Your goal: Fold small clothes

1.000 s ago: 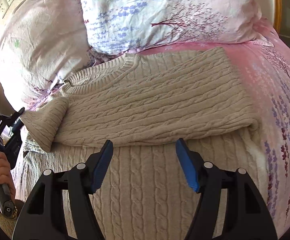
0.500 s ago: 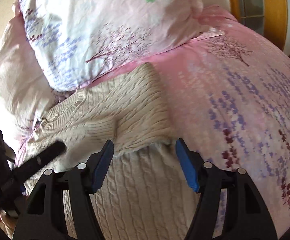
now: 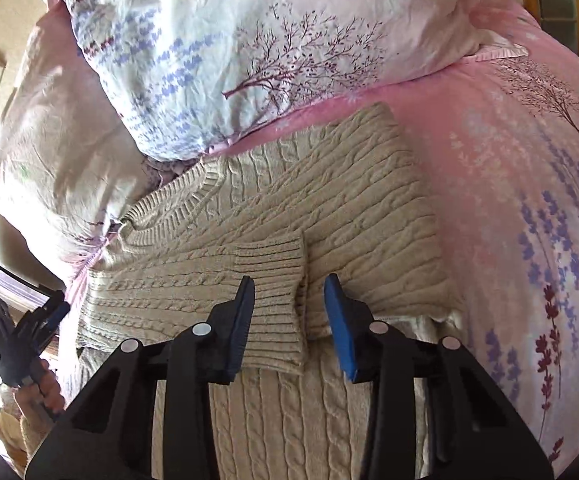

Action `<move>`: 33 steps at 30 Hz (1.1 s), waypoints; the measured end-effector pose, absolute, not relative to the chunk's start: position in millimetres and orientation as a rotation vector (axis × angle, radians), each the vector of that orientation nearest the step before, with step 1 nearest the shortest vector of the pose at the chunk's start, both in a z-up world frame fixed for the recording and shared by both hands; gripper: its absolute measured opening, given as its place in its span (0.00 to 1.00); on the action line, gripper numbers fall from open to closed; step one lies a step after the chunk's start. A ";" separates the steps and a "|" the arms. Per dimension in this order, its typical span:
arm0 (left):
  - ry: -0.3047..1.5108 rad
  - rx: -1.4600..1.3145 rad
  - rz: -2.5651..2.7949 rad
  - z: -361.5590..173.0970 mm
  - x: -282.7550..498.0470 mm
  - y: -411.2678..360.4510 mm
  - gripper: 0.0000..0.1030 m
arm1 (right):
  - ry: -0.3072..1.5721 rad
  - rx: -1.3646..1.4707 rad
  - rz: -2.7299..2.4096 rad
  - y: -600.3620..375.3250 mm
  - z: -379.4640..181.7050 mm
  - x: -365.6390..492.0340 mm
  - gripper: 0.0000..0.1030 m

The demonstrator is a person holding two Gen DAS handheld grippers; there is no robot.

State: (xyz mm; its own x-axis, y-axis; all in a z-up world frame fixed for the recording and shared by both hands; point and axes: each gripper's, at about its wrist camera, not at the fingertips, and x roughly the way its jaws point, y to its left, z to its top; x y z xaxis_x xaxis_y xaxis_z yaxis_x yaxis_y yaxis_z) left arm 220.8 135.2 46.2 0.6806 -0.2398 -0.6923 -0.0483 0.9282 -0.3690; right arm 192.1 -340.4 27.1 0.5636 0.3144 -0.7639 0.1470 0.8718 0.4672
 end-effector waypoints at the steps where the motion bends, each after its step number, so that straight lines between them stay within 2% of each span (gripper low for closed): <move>1: 0.834 -0.400 -0.088 42.4 223.1 151.2 0.56 | 0.982 0.519 0.106 -338.9 25.5 192.5 0.35; 3: 0.878 -0.440 -0.072 31.8 229.9 171.3 0.55 | 0.991 0.526 0.132 -335.2 22.1 193.7 0.25; 7: 0.934 -0.496 -0.122 13.4 235.1 180.3 0.45 | 0.991 0.508 0.145 -328.8 20.5 191.0 0.23; 12: 0.953 -0.471 -0.146 4.4 240.9 160.3 0.37 | 0.969 0.460 0.170 -322.2 24.1 190.7 0.09; 14: 0.962 -0.475 -0.160 2.8 245.1 155.5 0.19 | 0.925 0.405 0.159 -316.3 34.2 189.8 0.08; 17: 0.933 -0.490 -0.170 5.0 242.9 155.8 0.13 | 0.774 0.376 0.196 -308.6 65.6 187.1 0.07; 21: 0.884 -0.508 -0.164 8.1 234.6 162.6 0.10 | 0.599 0.338 0.201 -300.3 95.6 180.7 0.07; 26: 0.878 -0.533 -0.165 7.0 234.0 167.0 0.10 | 0.849 0.352 0.072 -313.5 32.9 218.0 0.07; 30: 0.878 -0.531 -0.171 6.4 234.8 166.7 0.10 | 0.826 0.367 0.067 -317.0 28.6 219.0 0.07; 33: 0.890 -0.536 -0.163 1.0 236.3 166.8 0.11 | 0.898 0.319 0.038 -309.7 19.4 228.1 0.09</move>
State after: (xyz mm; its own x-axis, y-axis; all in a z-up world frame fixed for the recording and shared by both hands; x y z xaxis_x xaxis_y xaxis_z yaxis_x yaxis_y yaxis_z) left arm 236.3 166.8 1.0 0.6271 -0.3518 -0.6949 -0.0826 0.8571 -0.5084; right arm 228.1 -309.7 19.4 0.6258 0.1655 -0.7622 0.0997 0.9522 0.2886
